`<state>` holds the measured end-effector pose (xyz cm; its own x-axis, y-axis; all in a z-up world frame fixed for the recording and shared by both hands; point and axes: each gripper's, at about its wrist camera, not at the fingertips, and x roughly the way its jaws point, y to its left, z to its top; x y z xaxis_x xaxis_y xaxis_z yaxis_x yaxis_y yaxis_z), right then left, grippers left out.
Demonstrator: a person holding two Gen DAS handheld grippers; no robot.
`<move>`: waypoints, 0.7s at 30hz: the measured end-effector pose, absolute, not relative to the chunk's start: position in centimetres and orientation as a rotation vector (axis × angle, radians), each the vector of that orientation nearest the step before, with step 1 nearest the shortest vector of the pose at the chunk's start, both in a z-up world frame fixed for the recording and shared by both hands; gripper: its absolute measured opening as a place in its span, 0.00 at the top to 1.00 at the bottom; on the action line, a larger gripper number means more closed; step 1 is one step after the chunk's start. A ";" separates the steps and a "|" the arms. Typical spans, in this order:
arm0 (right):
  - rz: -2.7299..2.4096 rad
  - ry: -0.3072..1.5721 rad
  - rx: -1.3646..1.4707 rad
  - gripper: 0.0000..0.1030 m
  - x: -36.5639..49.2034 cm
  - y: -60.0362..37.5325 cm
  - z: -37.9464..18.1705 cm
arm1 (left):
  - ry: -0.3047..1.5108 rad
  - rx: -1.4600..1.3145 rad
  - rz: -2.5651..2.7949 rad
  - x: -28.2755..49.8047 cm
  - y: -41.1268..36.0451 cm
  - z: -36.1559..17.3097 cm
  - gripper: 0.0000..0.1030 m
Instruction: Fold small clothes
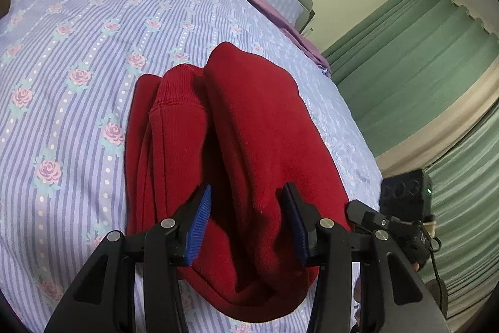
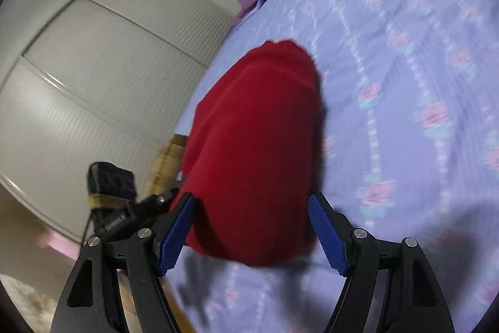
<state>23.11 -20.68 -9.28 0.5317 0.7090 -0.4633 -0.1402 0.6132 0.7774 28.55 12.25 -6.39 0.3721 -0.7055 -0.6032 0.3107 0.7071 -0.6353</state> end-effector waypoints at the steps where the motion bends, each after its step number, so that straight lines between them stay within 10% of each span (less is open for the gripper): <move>1: 0.589 0.884 0.747 0.16 23.9 -20.0 -9.6 | 0.990 -0.464 -0.688 28.6 12.4 -6.5 0.55; 9: 0.699 1.075 0.778 0.01 29.2 -15.9 -12.8 | 0.973 -0.469 -0.705 28.6 13.1 -7.6 0.55; 14: 0.637 1.038 0.740 0.27 28.6 -15.7 -12.3 | 1.010 -0.604 -0.740 28.9 15.0 -7.8 0.55; 21: 0.582 1.006 0.698 0.34 28.6 -14.5 -11.3 | 1.015 -0.645 -0.704 27.6 17.0 -7.2 0.43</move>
<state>28.56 -14.52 -11.34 0.4221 0.7200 -0.5509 -0.1189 0.6464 0.7537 27.61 17.02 -7.22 0.3529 -0.7746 -0.5248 0.2195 0.6138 -0.7583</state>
